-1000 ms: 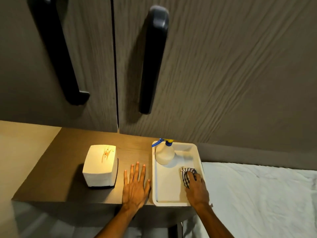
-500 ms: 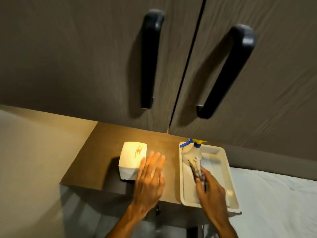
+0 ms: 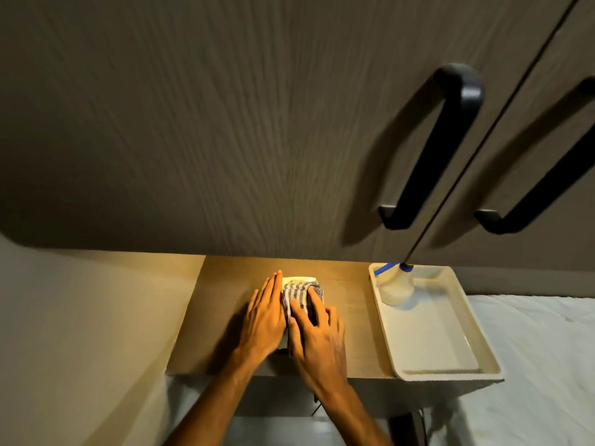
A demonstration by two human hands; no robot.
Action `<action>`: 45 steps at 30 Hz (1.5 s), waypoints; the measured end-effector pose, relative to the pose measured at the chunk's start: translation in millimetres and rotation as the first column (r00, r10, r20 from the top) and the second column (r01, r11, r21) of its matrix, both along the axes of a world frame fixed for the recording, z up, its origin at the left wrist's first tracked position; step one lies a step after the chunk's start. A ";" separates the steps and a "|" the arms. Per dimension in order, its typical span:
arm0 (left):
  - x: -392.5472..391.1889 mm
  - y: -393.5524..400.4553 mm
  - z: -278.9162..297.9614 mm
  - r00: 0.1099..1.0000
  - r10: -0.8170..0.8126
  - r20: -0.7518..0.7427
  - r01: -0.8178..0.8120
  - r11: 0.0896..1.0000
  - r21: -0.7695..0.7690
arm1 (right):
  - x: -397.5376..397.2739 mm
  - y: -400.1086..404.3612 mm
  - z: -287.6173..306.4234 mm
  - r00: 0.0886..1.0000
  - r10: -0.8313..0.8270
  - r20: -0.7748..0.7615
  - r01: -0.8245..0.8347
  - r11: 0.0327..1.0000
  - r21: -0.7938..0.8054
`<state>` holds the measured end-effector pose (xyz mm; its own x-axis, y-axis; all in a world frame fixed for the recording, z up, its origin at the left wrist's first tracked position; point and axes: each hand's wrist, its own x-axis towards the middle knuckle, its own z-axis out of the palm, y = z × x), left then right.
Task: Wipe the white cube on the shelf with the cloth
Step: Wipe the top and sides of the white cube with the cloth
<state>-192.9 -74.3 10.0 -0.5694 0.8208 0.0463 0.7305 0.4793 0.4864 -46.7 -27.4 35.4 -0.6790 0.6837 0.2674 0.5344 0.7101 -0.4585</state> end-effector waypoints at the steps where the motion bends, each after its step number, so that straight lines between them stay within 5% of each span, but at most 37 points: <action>1: 3.7 0.9 -0.5 1.000 0.009 -0.003 -0.009 1.000 0.022 | -1.6 4.5 -2.5 1.000 0.015 0.006 -0.015 0.999 0.029; 6: 0.3 3.1 -7.7 0.999 0.018 -0.048 -0.019 1.000 -0.021 | -34.3 38.6 -1.2 0.997 0.080 0.003 -0.079 0.993 -0.091; 11: 3.1 4.8 -1.3 0.994 0.042 -0.105 -0.040 0.999 0.014 | -34.9 48.5 6.0 0.982 -0.113 -0.151 0.041 0.909 -0.415; 20: -3.6 0.3 -2.9 0.987 -0.072 -0.147 0.066 0.997 -0.044 | -36.2 23.9 -0.3 0.995 0.084 0.046 -0.083 0.996 -0.033; 23: -3.3 2.5 0.3 0.989 -0.023 -0.145 0.020 0.999 -0.028 | -47.2 58.1 10.4 0.998 0.032 0.051 -0.024 0.987 -0.162; 26: -2.7 3.2 0.2 0.988 0.005 -0.152 -0.004 1.000 0.006 | -39.1 53.2 10.3 0.986 -0.123 -0.109 0.067 0.905 -0.420; 28: -3.2 3.5 -0.8 0.990 0.005 -0.139 -0.006 1.000 -0.006 | -21.5 30.0 4.0 0.974 -0.155 -0.168 0.064 0.890 -0.451; 32: -6.4 4.3 -5.9 0.994 -0.036 -0.099 0.033 0.999 -0.031 | 0.8 -8.3 -9.1 1.000 0.018 -0.011 -0.019 0.997 -0.071; 35: -8.3 0.9 -4.9 0.988 -0.071 -0.136 0.066 0.997 -0.046 | -21.7 14.7 2.9 0.993 0.115 0.027 -0.115 0.993 0.026; 38: -7.6 1.4 -2.2 0.992 -0.044 -0.122 0.044 0.999 -0.010 | -39.8 54.1 12.7 0.990 0.112 0.086 -0.103 0.989 -0.105; 42: -6.0 4.8 -2.7 0.997 -0.011 -0.073 0.012 1.000 0.008 | -33.0 55.9 9.4 0.992 -0.077 -0.099 0.028 0.905 -0.425; 45: -4.9 5.7 -2.9 0.999 -0.011 -0.042 0.012 1.000 0.006 | -6.6 15.1 -2.4 0.993 -0.034 -0.116 -0.005 0.949 -0.316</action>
